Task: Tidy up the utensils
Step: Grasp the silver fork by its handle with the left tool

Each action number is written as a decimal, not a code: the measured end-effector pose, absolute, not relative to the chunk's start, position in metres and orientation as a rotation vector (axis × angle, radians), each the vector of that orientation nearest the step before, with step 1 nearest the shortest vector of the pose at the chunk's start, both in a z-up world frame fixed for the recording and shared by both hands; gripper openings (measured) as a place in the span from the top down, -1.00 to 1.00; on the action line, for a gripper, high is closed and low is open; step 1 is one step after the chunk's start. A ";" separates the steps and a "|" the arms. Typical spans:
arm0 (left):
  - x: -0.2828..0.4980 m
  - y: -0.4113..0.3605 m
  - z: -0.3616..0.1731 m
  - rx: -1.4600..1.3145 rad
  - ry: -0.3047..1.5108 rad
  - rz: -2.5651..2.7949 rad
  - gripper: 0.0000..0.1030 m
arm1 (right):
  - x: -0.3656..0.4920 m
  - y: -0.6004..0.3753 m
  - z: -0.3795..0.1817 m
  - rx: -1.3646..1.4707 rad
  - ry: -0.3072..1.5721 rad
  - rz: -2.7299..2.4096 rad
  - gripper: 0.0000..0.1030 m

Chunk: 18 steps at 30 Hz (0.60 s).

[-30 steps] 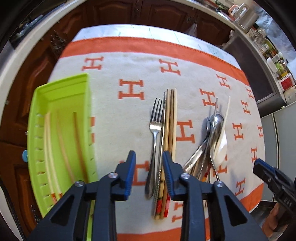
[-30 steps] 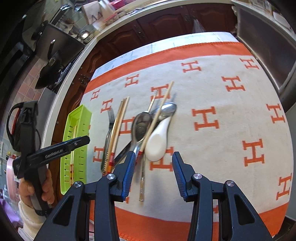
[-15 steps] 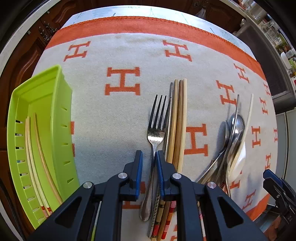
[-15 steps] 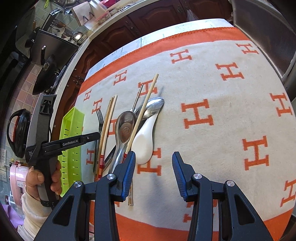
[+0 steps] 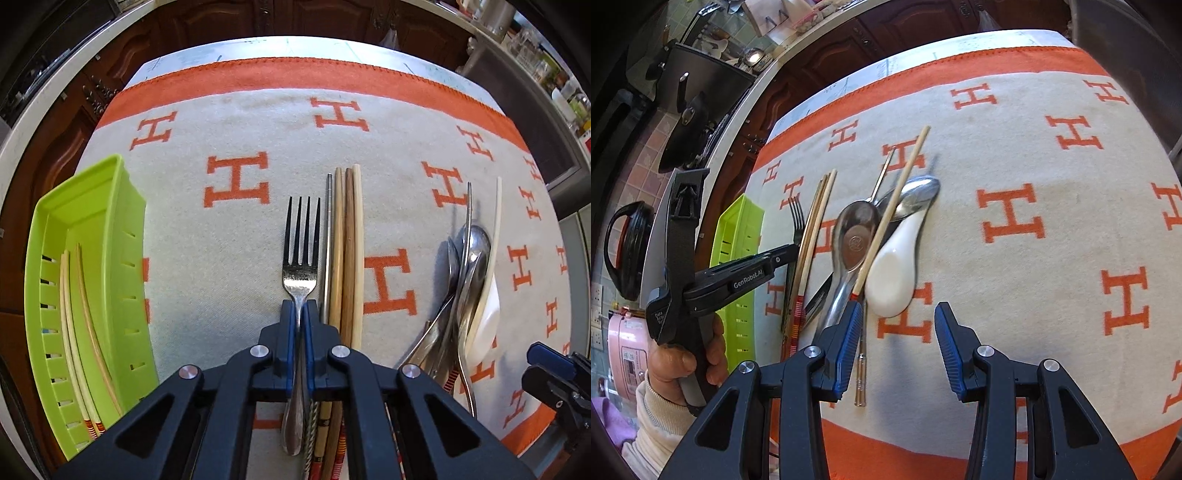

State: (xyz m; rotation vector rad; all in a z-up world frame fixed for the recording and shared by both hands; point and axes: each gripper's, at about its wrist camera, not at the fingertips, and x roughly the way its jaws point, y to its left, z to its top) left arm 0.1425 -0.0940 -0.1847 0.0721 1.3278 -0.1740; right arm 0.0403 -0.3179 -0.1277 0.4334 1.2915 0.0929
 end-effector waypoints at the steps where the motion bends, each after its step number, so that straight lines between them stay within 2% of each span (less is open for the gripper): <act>1: 0.141 -0.090 -0.182 0.066 1.323 -0.177 0.96 | 0.041 -0.315 -0.128 0.429 1.291 0.097 0.17; 10: 0.127 -0.054 -0.146 0.015 1.258 -0.196 0.96 | 0.051 -0.292 -0.119 0.368 1.272 0.141 0.17; 18: 0.119 -0.046 -0.135 -0.029 1.239 -0.199 0.96 | 0.073 -0.253 -0.114 0.239 1.214 0.166 0.17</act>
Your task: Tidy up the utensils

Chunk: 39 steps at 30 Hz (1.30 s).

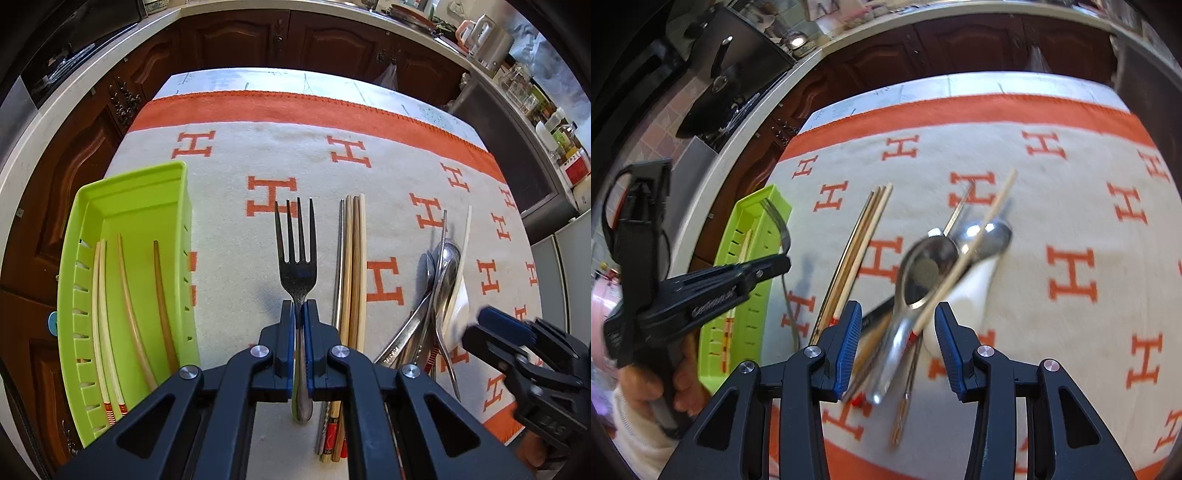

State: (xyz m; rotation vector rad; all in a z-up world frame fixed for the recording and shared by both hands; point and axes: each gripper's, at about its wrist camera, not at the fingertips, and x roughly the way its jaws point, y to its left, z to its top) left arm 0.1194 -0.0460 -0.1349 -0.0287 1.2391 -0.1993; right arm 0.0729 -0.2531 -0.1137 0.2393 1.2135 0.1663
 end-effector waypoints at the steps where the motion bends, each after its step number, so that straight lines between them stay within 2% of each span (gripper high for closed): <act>1: 0.117 -0.045 -0.133 -0.031 1.233 -0.202 0.96 | 0.076 -0.248 -0.114 0.218 1.207 0.161 0.17; 9: 0.104 -0.030 -0.116 -0.069 1.198 -0.216 0.96 | 0.101 -0.207 -0.138 -0.041 1.196 0.052 0.19; 11: 0.102 -0.025 -0.112 -0.080 1.191 -0.216 0.96 | 0.104 -0.201 -0.149 -0.093 1.221 0.015 0.46; 17: 0.091 -0.011 -0.104 -0.108 1.169 -0.219 0.96 | 0.096 -0.198 -0.147 -0.110 1.155 0.007 0.93; 28: 0.065 0.005 -0.075 -0.128 1.103 -0.234 1.00 | 0.067 -0.216 -0.105 0.097 1.095 0.099 0.95; 34: 0.044 0.017 -0.050 -0.132 1.041 -0.235 1.00 | 0.049 -0.209 -0.071 0.114 1.025 0.142 0.95; 39: 0.036 0.025 -0.050 -0.134 1.047 -0.236 1.00 | 0.039 -0.197 -0.054 0.105 0.997 0.161 0.95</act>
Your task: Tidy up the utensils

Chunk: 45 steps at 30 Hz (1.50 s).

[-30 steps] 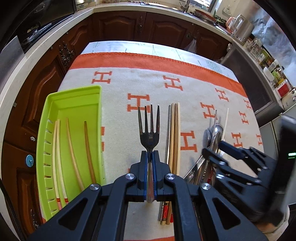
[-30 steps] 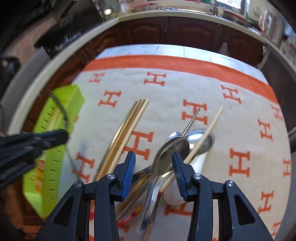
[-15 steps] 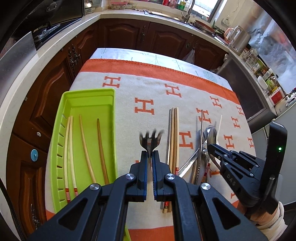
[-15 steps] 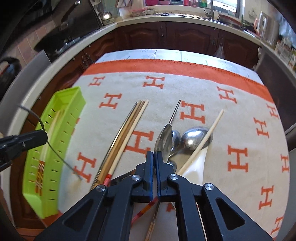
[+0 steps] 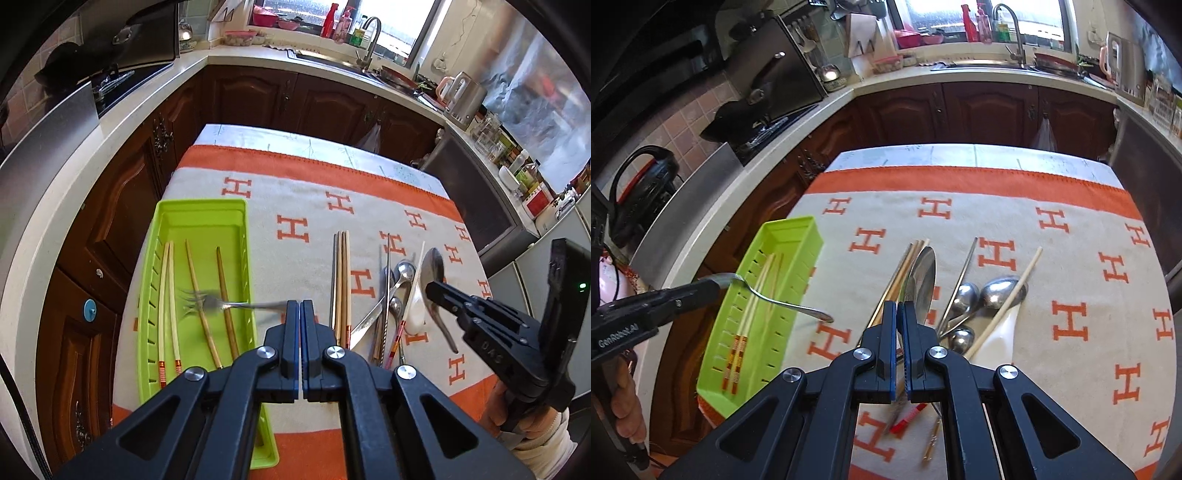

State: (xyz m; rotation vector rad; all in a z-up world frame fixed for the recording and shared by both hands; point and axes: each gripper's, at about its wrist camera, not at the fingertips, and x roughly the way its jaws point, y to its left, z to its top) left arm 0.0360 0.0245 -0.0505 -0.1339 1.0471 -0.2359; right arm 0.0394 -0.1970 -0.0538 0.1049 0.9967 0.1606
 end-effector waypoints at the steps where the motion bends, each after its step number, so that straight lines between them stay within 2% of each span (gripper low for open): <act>1: 0.036 0.025 -0.053 -0.135 1.056 -0.236 1.00 | 0.038 -0.195 -0.052 0.103 0.996 0.163 0.95; 11: 0.048 0.049 -0.075 -0.185 1.115 -0.200 1.00 | 0.030 -0.194 -0.052 0.115 1.018 0.162 0.95; 14: 0.057 0.059 -0.086 -0.263 1.161 -0.204 0.94 | 0.032 -0.198 -0.055 0.134 1.031 0.162 0.95; 17: 0.062 0.065 -0.098 -0.332 1.197 -0.216 0.70 | 0.033 -0.200 -0.059 0.139 1.042 0.163 0.95; 19: 0.063 0.065 -0.102 -0.360 1.215 -0.220 0.48 | 0.035 -0.201 -0.061 0.143 1.050 0.165 0.95; 20: 0.062 0.065 -0.103 -0.374 1.220 -0.229 0.46 | 0.036 -0.202 -0.062 0.147 1.052 0.164 0.95; 30: 0.056 0.035 -0.117 -0.578 1.262 -0.187 0.45 | 0.038 -0.212 -0.070 0.195 1.067 0.160 0.95; 38: 0.064 0.003 -0.151 -0.604 1.232 -0.027 0.45 | 0.030 -0.226 -0.071 0.230 1.067 0.162 0.95; 42: 0.068 -0.005 -0.164 -0.595 1.208 0.050 0.20 | 0.025 -0.240 -0.073 0.255 1.069 0.155 0.95; 45: 0.070 -0.010 -0.168 -0.569 1.179 0.100 0.18 | 0.023 -0.250 -0.075 0.272 1.072 0.146 0.95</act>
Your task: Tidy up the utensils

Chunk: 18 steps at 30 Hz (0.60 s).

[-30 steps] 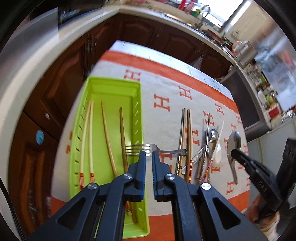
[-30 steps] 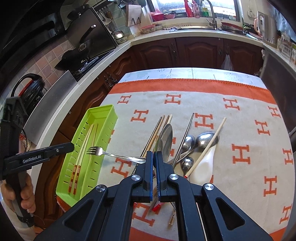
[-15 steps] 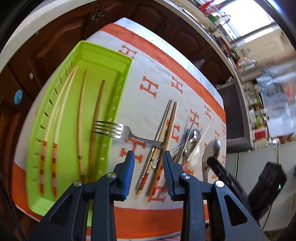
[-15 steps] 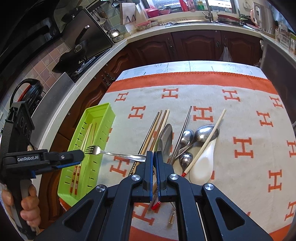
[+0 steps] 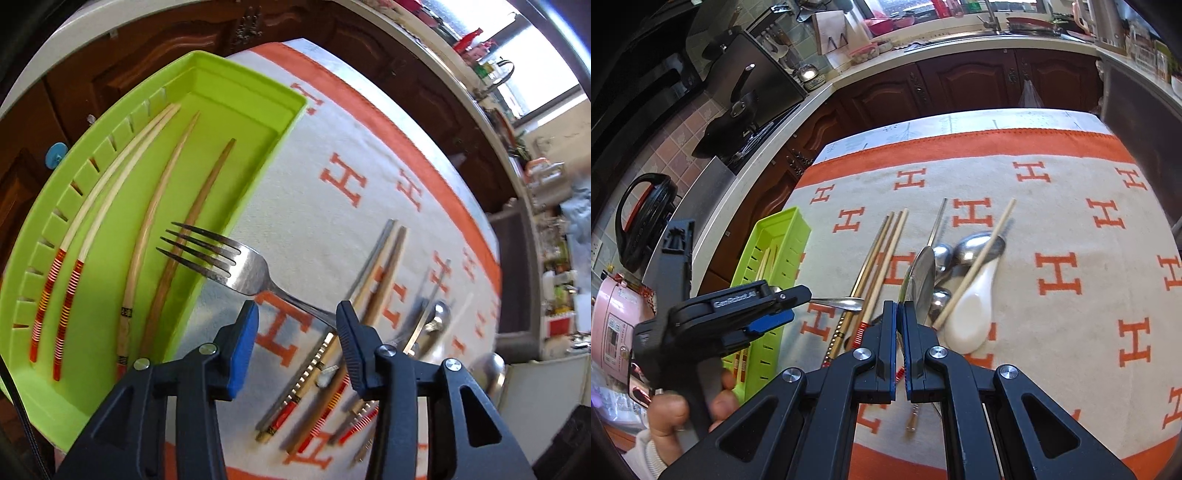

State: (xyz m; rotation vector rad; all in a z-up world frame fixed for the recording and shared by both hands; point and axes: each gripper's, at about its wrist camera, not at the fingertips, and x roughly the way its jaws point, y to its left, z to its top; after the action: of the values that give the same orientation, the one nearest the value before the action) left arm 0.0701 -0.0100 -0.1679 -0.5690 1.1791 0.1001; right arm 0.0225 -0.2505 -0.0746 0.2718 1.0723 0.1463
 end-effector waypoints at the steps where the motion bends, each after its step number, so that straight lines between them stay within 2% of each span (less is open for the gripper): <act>1: 0.071 -0.010 -0.167 -0.567 1.164 0.104 0.18 | 0.022 -0.254 -0.075 0.280 1.073 0.144 0.95; 9: 0.080 -0.017 -0.169 -0.521 1.028 0.205 0.17 | 0.018 -0.272 -0.081 0.315 1.069 0.130 0.95; 11: 0.080 -0.018 -0.169 -0.519 0.986 0.221 0.41 | 0.018 -0.274 -0.083 0.319 1.071 0.131 0.95; 12: 0.081 -0.018 -0.169 -0.514 0.950 0.222 0.89 | 0.018 -0.274 -0.083 0.320 1.072 0.130 0.95; 18: 0.086 -0.011 -0.170 -0.535 0.918 0.158 0.97 | 0.017 -0.274 -0.084 0.318 1.078 0.126 0.95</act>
State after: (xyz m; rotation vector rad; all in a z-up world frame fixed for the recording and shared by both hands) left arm 0.0857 -0.0107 -0.1703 -0.5353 0.9185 0.1579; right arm 0.0166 -0.2741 -0.0843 0.3178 1.0781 0.1265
